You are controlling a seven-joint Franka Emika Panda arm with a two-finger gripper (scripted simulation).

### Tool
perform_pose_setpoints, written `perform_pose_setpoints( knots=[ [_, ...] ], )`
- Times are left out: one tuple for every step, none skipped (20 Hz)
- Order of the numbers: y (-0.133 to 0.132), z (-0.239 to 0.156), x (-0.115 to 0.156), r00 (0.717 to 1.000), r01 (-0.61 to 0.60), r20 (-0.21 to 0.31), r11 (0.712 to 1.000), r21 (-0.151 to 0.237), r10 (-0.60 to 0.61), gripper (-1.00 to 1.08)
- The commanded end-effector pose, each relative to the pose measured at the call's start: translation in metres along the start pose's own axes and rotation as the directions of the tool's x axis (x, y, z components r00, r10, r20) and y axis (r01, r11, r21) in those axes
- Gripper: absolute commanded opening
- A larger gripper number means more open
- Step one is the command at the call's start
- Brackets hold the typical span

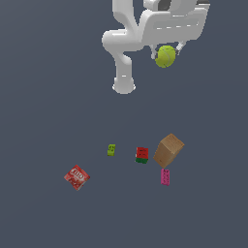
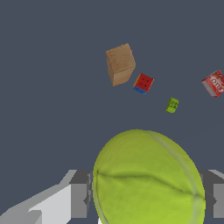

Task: Pick up a designated object from a clutter of objects.

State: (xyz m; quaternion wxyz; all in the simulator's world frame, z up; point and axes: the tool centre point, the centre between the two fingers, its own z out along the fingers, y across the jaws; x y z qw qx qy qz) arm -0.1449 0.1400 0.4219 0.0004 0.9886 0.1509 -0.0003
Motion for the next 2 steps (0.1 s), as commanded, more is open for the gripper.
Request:
perform_pose_setpoints(
  knots=[
    [-0.0013, -0.003, 0.0002, 1.0, -0.001, -0.001, 1.0, 0.001, 0.001, -1.0],
    [-0.0014, -0.0031, 0.0003, 1.0, -0.001, -0.001, 1.0, 0.001, 0.001, -1.0]
  ],
)
